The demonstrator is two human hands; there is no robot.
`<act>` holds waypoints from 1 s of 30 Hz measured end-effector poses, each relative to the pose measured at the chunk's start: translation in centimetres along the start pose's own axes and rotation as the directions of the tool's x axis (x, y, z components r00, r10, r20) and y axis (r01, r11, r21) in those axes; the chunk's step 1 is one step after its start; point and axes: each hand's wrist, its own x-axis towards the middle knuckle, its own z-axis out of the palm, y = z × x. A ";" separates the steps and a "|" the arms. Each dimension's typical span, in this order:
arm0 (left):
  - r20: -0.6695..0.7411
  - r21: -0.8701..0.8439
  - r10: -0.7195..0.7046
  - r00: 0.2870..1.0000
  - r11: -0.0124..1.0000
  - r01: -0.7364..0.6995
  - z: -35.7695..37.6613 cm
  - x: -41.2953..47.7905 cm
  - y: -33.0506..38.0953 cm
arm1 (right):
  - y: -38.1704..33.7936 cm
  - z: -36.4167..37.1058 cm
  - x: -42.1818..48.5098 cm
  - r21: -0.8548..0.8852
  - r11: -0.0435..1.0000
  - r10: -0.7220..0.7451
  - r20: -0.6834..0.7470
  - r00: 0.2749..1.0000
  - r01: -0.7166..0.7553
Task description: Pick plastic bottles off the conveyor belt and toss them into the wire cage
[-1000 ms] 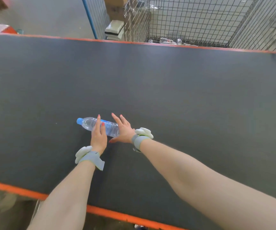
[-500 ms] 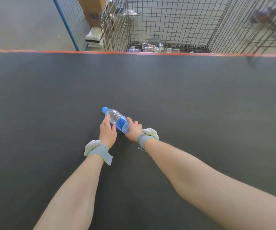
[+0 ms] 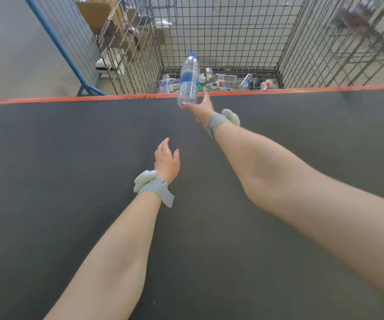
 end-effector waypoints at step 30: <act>0.436 0.561 -0.199 0.878 0.823 -0.092 -4.3 -29.0 -9.3 | 21.5 -4.7 -31.0 -0.931 0.364 0.286 0.113 0.951 0.001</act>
